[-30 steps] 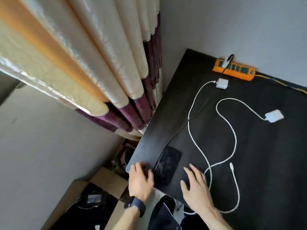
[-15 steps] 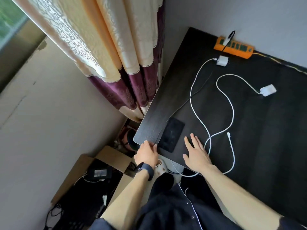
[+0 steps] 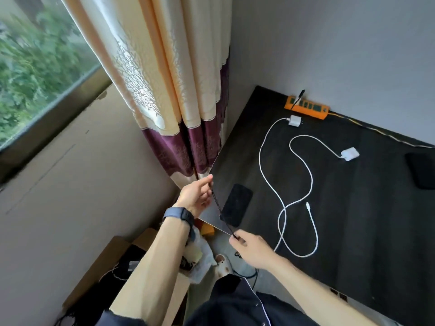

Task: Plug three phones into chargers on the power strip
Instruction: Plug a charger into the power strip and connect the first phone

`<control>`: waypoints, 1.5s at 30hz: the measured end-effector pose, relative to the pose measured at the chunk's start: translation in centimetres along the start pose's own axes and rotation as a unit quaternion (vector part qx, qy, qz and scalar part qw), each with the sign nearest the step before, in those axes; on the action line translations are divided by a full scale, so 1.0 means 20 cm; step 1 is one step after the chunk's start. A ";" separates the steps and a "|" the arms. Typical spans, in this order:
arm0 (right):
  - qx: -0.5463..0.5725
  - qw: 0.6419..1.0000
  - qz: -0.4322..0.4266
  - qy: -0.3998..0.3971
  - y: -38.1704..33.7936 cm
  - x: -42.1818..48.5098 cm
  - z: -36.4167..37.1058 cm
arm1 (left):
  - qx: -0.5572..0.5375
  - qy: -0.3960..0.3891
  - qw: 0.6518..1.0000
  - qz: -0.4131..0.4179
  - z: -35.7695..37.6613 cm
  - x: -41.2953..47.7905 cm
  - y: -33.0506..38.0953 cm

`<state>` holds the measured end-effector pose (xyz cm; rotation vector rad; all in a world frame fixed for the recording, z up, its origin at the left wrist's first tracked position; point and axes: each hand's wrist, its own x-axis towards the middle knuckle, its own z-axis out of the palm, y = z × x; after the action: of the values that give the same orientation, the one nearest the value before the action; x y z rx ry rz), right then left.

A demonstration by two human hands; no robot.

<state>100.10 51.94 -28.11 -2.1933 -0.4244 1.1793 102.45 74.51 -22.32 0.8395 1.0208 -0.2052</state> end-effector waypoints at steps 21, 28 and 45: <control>-0.044 0.995 -0.052 0.069 0.39 -0.64 0.00 | 0.768 0.139 0.421 0.463 -0.28 -0.55 -0.47; -0.023 0.982 -0.078 0.168 0.51 -0.82 0.10 | 0.815 0.100 0.459 0.339 -0.44 -0.56 -0.56; -0.078 0.990 -0.030 0.113 0.21 -0.74 0.48 | 0.825 -0.024 0.379 0.418 -0.76 -0.58 -0.75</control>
<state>83.87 44.17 -25.37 -2.3968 -0.4961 0.8795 78.27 72.51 -24.38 3.0587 -0.2499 -0.3336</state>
